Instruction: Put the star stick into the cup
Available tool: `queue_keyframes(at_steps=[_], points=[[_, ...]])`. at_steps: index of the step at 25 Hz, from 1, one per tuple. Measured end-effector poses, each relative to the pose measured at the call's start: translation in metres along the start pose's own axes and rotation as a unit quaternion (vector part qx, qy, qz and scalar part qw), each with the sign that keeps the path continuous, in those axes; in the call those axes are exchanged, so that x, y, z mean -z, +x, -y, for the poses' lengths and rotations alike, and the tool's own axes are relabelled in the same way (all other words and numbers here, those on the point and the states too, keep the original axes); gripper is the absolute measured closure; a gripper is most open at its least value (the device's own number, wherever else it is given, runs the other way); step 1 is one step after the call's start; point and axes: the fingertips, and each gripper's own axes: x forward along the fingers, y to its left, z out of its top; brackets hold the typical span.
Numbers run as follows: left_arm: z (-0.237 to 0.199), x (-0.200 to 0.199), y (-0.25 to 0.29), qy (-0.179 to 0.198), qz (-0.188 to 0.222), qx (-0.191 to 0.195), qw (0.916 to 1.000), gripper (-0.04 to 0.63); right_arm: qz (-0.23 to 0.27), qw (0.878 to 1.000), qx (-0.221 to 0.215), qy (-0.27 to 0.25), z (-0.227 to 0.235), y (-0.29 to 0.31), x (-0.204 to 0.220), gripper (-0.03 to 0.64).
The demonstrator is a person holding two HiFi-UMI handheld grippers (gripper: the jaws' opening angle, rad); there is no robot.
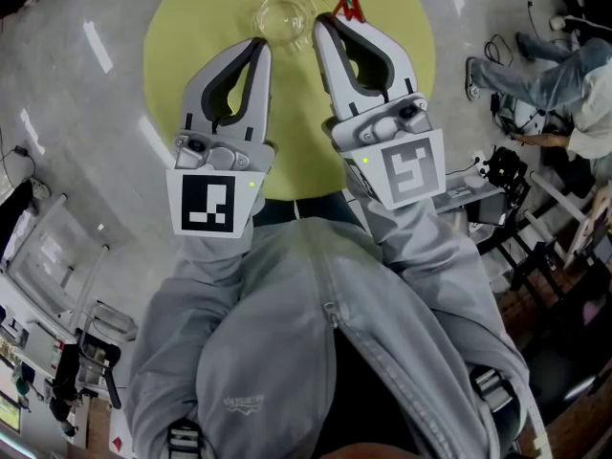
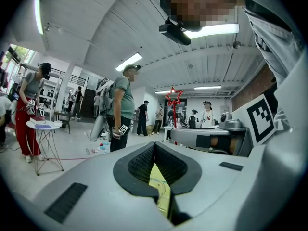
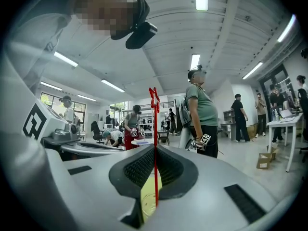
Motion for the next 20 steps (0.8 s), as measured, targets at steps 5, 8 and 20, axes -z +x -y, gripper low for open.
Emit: queue_keyframes(at_steps=[5,8,20], points=[[-0.002,0.001,0.005,0.003,0.000,-0.003,1.0000,0.578,-0.003,1.000,0.003,-0.004,0.004,0.003,0.004,0.583],[-0.002,0.002,0.009,0.005,-0.002,-0.003,1.0000,0.578,-0.005,1.000,0.003,-0.007,0.006,0.006,0.008,0.583],[0.003,-0.003,0.006,0.010,-0.005,-0.013,0.9999,0.578,-0.003,1.000,0.000,0.005,0.006,0.003,0.016,0.583]])
